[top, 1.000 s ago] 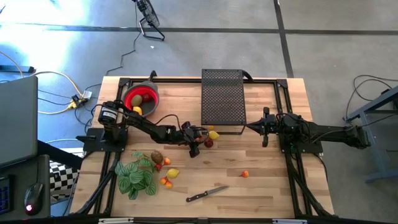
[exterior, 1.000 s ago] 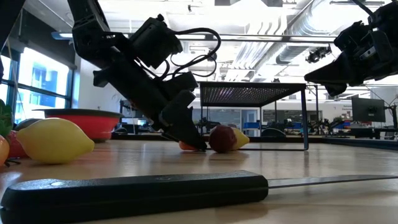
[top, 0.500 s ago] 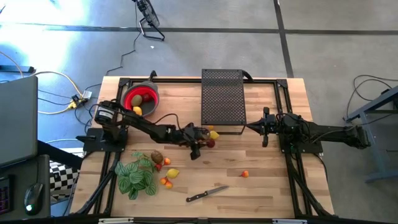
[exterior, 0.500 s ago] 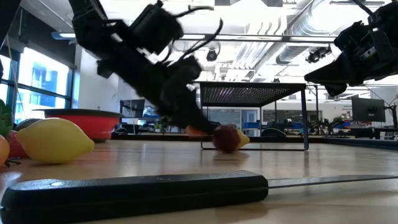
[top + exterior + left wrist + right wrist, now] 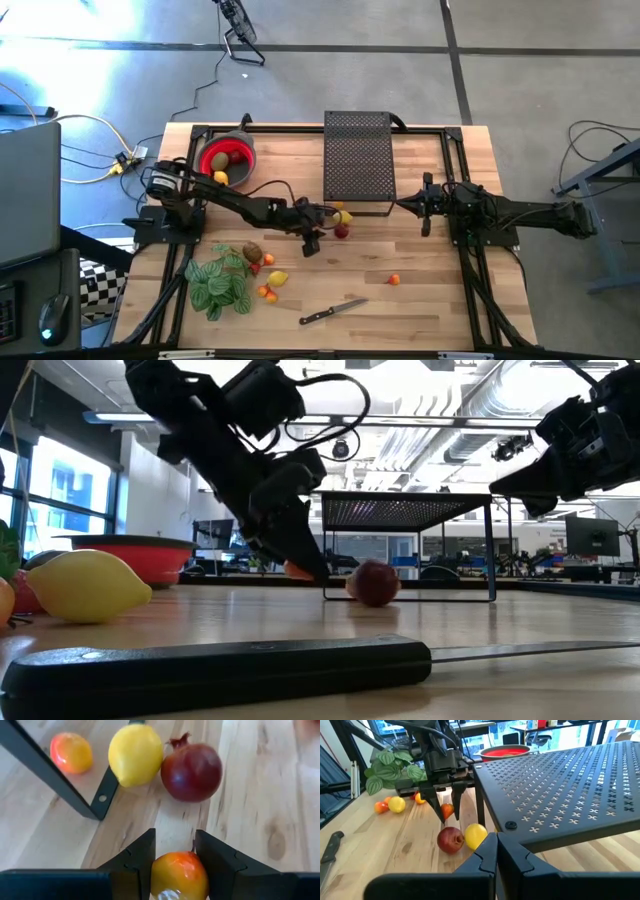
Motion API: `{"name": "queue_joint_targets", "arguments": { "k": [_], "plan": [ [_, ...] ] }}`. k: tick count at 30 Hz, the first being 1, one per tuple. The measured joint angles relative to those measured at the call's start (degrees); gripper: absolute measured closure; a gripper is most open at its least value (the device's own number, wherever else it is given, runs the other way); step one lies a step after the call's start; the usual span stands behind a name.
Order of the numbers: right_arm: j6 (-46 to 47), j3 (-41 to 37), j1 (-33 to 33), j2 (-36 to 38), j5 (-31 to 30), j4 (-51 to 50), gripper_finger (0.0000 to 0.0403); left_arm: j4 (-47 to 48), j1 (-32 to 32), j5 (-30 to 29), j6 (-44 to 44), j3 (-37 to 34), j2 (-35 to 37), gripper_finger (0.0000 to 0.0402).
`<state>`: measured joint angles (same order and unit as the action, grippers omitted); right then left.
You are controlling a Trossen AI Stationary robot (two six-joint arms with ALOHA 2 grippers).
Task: Pick & Place Fruit
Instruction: Put the orange pear into the strainer bowl
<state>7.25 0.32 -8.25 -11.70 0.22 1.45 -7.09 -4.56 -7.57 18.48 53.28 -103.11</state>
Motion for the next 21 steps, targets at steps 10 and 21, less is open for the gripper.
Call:
{"name": "queue_joint_targets", "arguments": {
  "k": [10,21],
  "plan": [
    [0.00,0.01,0.00,-0.09,-0.03,0.09,0.0401,0.12,0.07,0.02,1.45,0.70,0.57,0.0273],
    [0.01,0.02,0.00,-0.09,-0.03,0.15,0.0401,18.91,1.43,-2.07,1.63,6.25,9.46,0.0273]
  ]
}}
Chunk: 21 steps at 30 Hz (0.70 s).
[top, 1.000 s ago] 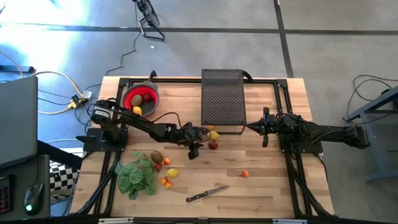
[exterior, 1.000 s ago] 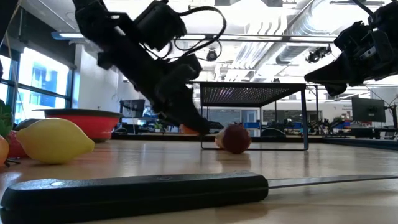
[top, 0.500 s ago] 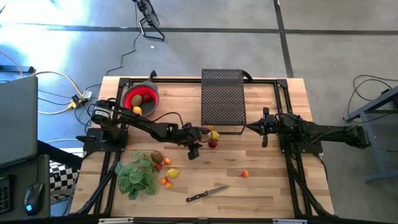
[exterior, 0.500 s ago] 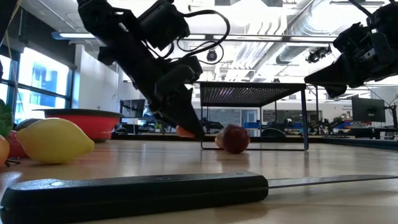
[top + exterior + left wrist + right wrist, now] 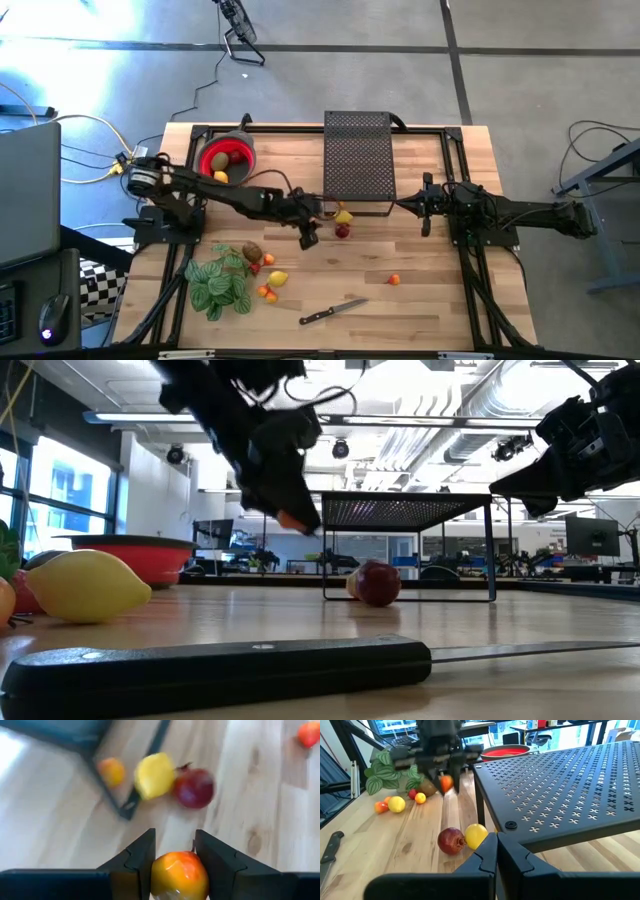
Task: Pick & Place Fruit
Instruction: Put the orange pear into the strainer bowl
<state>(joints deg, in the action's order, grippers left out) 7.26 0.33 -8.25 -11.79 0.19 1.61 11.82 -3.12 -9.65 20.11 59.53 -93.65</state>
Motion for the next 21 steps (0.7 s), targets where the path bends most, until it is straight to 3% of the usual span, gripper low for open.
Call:
{"name": "queue_joint_targets", "arguments": {
  "k": [8,21],
  "plan": [
    [0.00,-0.01,0.00,0.00,0.00,0.10,0.0401,11.23,6.57,-0.57,0.88,1.47,8.89,0.0273],
    [0.01,-0.02,0.00,0.04,-0.02,0.26,0.0401,28.67,22.36,-9.95,9.92,1.47,16.58,0.0273]
  ]
}}
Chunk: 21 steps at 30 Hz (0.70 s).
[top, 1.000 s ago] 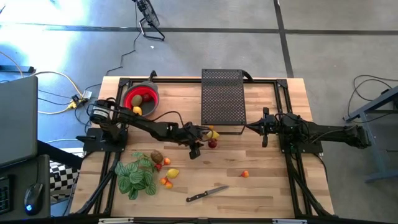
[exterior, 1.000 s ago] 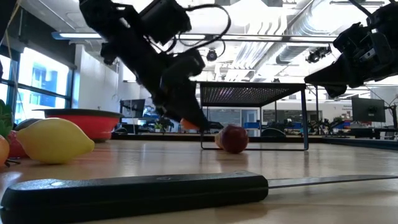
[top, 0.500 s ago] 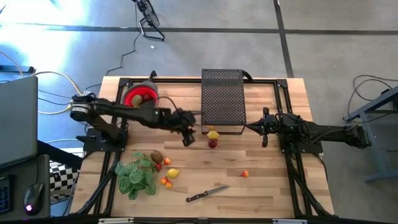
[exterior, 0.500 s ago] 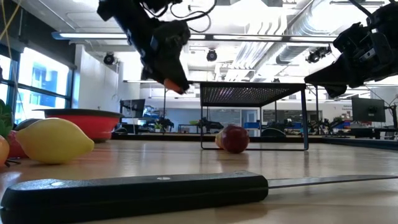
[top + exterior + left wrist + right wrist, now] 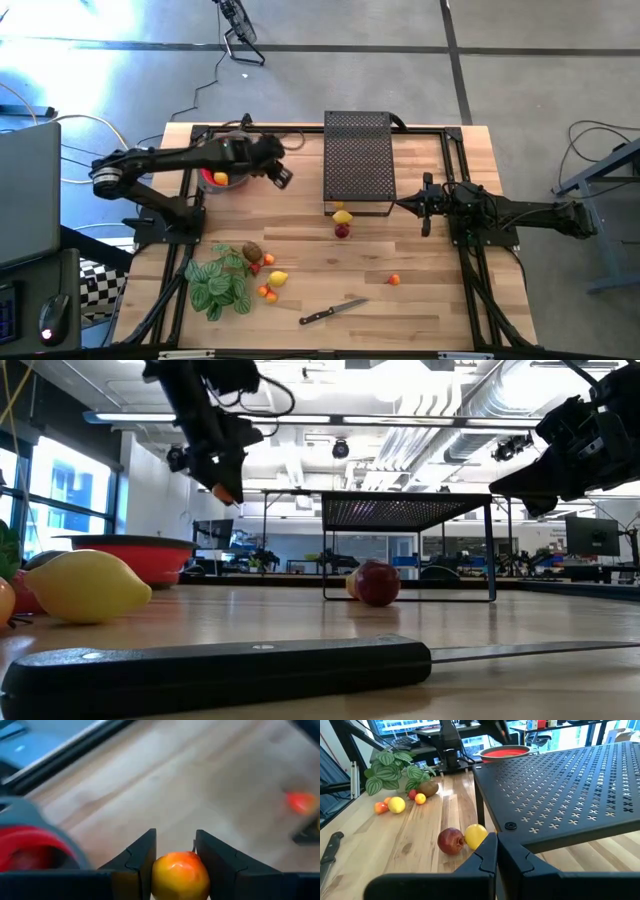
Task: Pick & Place Fruit
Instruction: Put the orange pear into the strainer bowl
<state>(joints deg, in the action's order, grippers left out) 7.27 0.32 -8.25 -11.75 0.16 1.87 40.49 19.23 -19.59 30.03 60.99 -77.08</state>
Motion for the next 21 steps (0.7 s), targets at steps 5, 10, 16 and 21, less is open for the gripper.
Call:
{"name": "queue_joint_targets", "arguments": {
  "k": [5,10,16,21],
  "plan": [
    [-0.01,0.02,0.00,0.00,0.00,0.00,0.0401,4.41,7.44,-2.26,3.15,-0.02,0.10,0.0273],
    [0.00,0.02,0.00,0.00,0.02,0.00,0.0401,6.57,13.93,-2.69,3.77,-0.02,0.11,0.0273],
    [-0.01,0.02,0.00,0.00,0.02,0.02,0.0401,8.17,20.63,-3.21,4.48,-0.59,0.11,0.0273],
    [-0.01,0.01,0.00,0.00,0.02,0.04,0.0401,11.96,25.76,-3.32,8.14,-2.38,0.09,0.0273]
  ]
}}
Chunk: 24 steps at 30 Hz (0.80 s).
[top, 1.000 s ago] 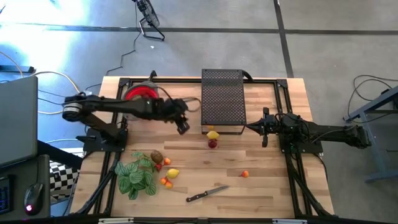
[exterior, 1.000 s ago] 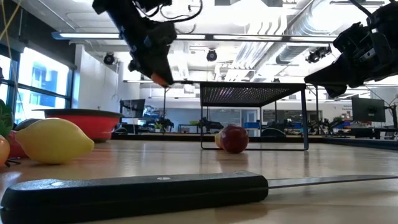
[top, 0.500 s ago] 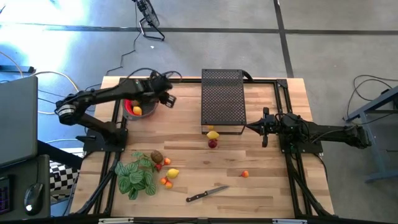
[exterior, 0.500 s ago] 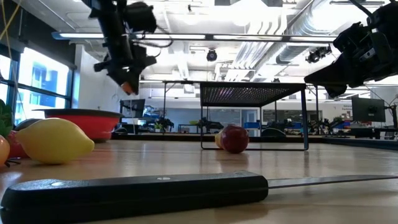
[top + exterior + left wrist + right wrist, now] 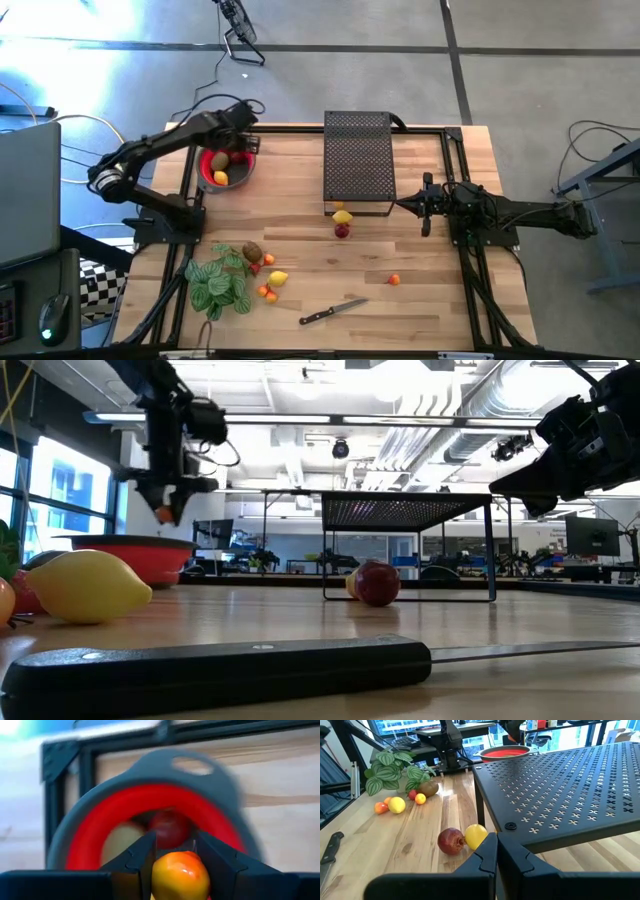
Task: Pick & Place Fruit
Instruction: Put the orange pear into the strainer bowl, then put the red Pomegranate into the strainer bowl
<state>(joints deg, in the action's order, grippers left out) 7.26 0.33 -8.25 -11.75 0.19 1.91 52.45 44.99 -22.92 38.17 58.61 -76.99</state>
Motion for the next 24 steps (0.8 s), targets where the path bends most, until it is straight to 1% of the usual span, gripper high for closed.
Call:
{"name": "queue_joint_targets", "arguments": {
  "k": [3,6,13,16,24],
  "plan": [
    [-0.01,0.01,0.00,0.00,0.00,0.00,0.0401,0.61,1.79,0.36,2.51,-2.12,0.00,0.0273],
    [-0.01,0.01,0.00,0.00,0.00,0.00,0.0401,0.48,2.83,2.78,2.62,-3.59,0.00,0.0273],
    [0.00,-0.01,0.00,0.00,0.00,0.00,0.0401,0.13,2.99,2.94,2.62,-4.59,0.00,0.0270],
    [-0.01,0.01,0.00,0.00,0.00,0.02,0.0401,0.00,2.99,2.93,2.62,-4.59,0.00,0.0255],
    [-0.01,0.01,0.00,0.00,0.00,0.00,0.0401,-0.02,2.99,2.93,2.18,-4.59,0.00,0.0192]
  ]
}}
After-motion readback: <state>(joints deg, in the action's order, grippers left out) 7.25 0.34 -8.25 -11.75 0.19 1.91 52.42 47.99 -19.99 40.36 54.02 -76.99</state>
